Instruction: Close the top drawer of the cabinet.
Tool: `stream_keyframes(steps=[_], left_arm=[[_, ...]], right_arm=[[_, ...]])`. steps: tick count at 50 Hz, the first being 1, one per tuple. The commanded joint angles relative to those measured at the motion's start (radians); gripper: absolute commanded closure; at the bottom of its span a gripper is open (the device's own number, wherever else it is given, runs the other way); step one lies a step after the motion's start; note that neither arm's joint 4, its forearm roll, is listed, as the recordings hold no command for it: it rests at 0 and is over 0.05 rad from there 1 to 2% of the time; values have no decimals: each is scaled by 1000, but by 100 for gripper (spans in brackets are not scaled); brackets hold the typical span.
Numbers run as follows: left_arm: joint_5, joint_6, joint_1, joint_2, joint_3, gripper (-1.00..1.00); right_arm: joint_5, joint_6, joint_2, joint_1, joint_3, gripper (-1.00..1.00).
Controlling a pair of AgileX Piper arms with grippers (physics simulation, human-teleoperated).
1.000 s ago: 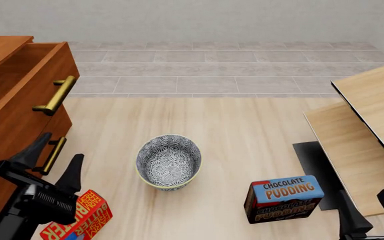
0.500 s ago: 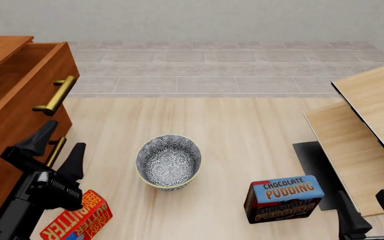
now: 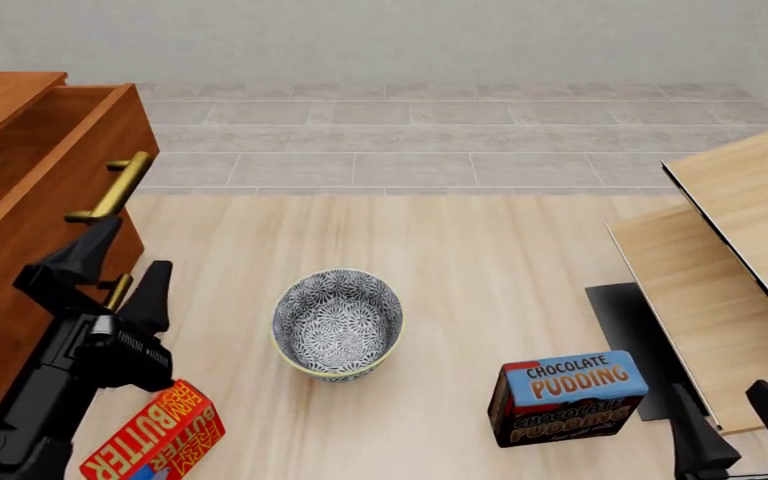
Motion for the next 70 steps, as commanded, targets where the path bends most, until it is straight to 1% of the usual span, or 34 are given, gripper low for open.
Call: stream_keyframes(steps=[1, 9, 11, 28, 35, 38, 40, 48, 56, 70], left_arm=[[0, 41, 3, 32, -39, -100], [0, 70, 8, 47, -53, -100], [0, 62, 14, 47, -54, -100], [0, 91, 60, 65, -97, -100], [0, 97, 83, 92, -121, -100], [0, 112, 83, 111, -130, -100], [0, 101, 89, 122, -132, -100], [0, 97, 119, 158, -157, -100], [0, 104, 142, 196, -186, -100], [0, 103, 160, 196, -174, -100]], right_arm=[[7, -1, 0, 13, 0, -100], [11, -2, 0, 19, 0, -100], [11, 0, 0, 20, 0, -100], [14, -3, 0, 20, 0, -100], [15, -4, 0, 26, 0, -100], [16, -4, 0, 24, 0, -100], [15, -4, 0, 25, 0, -100], [12, -2, 0, 28, 0, -100], [12, 0, 0, 29, 0, -100], [11, 2, 0, 29, 0, -100]])
